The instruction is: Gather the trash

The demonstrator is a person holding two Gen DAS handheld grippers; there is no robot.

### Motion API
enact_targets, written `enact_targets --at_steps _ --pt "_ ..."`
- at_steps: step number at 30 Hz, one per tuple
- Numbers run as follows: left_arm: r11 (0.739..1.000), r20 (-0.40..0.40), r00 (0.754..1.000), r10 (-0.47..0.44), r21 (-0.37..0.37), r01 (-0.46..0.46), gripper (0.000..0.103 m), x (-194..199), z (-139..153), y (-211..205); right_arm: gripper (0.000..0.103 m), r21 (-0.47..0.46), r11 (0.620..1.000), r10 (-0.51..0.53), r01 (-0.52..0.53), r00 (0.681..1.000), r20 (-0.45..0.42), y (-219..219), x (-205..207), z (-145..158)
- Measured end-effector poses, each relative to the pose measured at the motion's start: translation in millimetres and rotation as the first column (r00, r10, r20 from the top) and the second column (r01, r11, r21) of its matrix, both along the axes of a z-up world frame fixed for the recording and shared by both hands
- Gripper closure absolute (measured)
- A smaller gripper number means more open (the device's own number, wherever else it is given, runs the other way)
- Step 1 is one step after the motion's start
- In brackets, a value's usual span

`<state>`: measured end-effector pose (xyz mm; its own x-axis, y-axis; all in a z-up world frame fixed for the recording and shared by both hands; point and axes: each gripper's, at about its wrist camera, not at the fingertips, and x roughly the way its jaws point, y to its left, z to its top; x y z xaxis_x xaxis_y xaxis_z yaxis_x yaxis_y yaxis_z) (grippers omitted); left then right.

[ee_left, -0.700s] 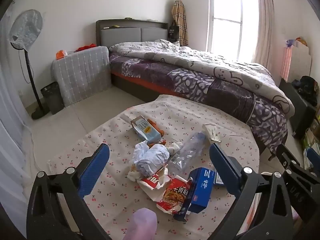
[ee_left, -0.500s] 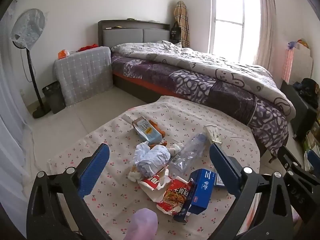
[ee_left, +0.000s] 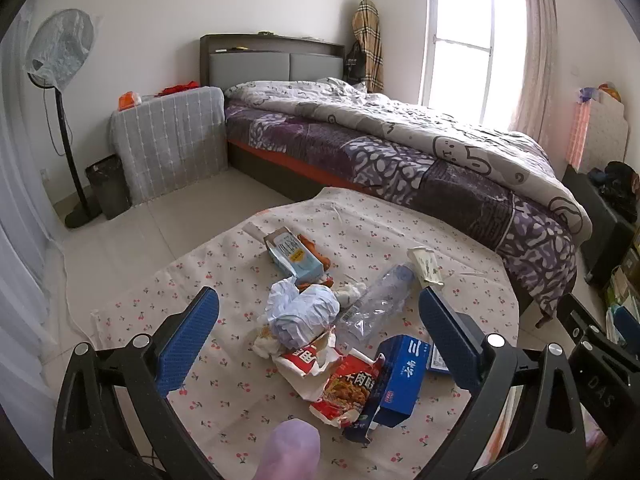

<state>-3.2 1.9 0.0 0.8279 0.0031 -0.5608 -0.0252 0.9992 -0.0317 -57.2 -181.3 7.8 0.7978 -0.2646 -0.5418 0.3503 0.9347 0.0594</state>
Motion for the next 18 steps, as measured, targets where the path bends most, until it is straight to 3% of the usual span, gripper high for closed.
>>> enact_targets --at_steps 18 --pt "1.0 -0.003 1.0 -0.005 -0.005 0.005 0.007 -2.4 0.1 -3.3 0.005 0.005 1.0 0.003 -0.003 1.0 0.003 0.7 -0.1 2.1"
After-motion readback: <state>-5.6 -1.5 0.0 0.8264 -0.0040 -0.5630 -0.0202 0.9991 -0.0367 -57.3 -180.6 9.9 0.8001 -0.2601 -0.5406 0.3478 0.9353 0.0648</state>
